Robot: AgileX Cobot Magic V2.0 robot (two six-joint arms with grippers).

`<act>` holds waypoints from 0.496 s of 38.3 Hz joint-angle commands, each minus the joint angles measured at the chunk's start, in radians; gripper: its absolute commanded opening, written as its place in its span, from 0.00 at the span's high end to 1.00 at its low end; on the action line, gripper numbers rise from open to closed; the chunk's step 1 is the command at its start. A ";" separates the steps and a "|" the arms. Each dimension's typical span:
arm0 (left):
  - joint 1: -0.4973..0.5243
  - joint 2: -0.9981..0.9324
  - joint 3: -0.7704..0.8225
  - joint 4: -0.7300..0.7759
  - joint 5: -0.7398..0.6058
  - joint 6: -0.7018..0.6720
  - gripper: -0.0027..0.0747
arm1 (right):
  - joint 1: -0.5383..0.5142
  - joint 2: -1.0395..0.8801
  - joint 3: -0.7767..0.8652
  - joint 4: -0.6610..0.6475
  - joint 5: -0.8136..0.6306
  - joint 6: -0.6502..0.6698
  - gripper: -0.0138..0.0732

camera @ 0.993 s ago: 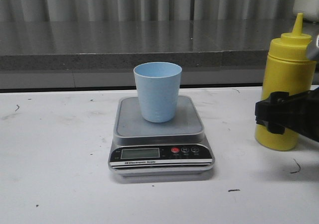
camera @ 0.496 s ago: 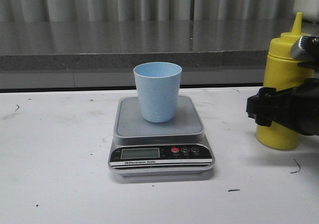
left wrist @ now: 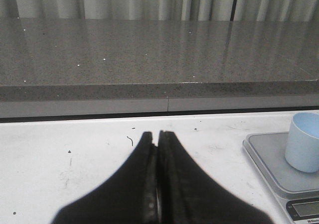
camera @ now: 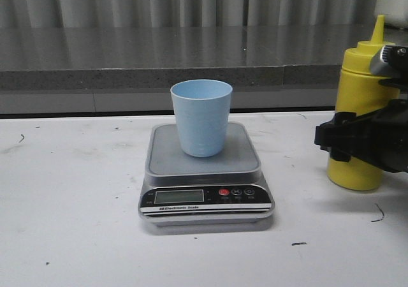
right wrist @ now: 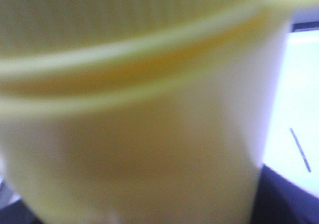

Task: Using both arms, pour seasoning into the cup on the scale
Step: 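Lift the yellow bottle with the right gripper and tilt its nozzle toward the cup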

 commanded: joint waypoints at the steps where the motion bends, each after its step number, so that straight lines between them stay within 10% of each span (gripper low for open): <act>1: 0.002 0.012 -0.025 -0.009 -0.087 -0.008 0.99 | -0.006 -0.075 -0.021 -0.005 -0.156 -0.109 0.67; 19: 0.002 0.012 -0.025 -0.009 -0.087 -0.008 0.99 | -0.006 -0.267 -0.266 -0.023 0.062 -0.719 0.67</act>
